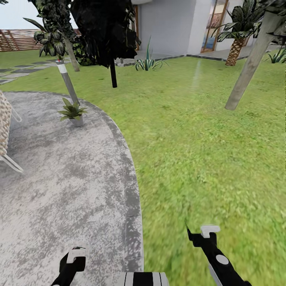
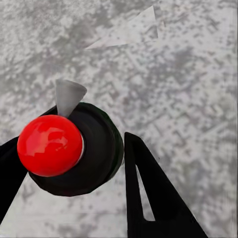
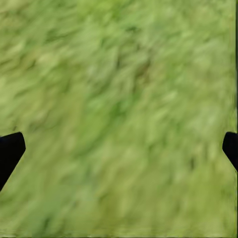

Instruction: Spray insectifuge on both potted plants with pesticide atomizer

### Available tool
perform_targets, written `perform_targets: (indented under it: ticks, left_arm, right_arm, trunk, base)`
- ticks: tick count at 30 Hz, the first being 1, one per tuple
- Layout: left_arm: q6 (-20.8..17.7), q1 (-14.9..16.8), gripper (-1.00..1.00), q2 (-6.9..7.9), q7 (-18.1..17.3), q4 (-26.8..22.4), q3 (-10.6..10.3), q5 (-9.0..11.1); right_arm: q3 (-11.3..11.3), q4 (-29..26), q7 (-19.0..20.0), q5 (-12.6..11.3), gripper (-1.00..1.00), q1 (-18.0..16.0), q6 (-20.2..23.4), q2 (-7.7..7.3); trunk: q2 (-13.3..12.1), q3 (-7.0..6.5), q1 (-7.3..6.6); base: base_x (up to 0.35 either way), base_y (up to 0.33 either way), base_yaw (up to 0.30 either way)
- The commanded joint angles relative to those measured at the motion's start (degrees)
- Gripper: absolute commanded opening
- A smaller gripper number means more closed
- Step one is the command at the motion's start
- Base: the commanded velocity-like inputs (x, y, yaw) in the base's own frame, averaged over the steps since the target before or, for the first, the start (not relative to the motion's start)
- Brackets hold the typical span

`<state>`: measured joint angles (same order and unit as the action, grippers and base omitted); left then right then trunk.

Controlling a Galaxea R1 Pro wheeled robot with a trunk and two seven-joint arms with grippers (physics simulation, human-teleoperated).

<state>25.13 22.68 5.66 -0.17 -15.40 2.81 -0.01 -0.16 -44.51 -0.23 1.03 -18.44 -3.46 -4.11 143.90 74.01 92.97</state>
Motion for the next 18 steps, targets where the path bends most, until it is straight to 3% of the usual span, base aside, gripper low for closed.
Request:
perform_targets:
  ticks: [1,10,12,14,18]
  left_arm:
    - [0.2,-0.9,-1.0,-0.02,0.1,-0.2,0.2,0.1]
    - [5.7,-6.5,-1.0,0.14,0.6,0.2,0.9,0.6]
    - [6.1,-7.9,-1.0,0.2,0.6,0.1,2.5,0.6]
    - [6.9,-9.1,-1.0,0.34,0.5,0.0,5.7,0.6]
    - [8.2,-9.9,-1.0,0.32,0.3,0.0,8.9,0.5]
  right_arm:
    - [0.0,2.5,0.0,0.1,1.0,0.0,-2.1,-0.35]
    - [0.0,29.4,-0.1,-0.1,1.0,0.0,-24.6,-2.44]
    - [0.0,34.9,-0.1,-0.1,1.0,0.0,-29.5,-2.89]
    - [0.0,38.9,-0.1,-0.1,1.0,0.0,-32.8,-3.1]
    - [0.1,40.6,-0.1,-0.2,1.0,0.0,-34.2,-2.84]
  trunk:
    - [0.0,-0.29,-0.04]
    - [-0.1,-3.1,-0.27]
    - [-0.2,-3.72,-0.32]
    - [-0.2,-4.34,-0.37]
    - [-0.2,-5.59,-0.47]
  base:
    - [0.0,0.0,0.0]
    - [0.0,0.0,0.0]
    - [0.0,0.0,0.0]
    - [0.0,0.0,0.0]
    - [0.0,0.0,0.0]
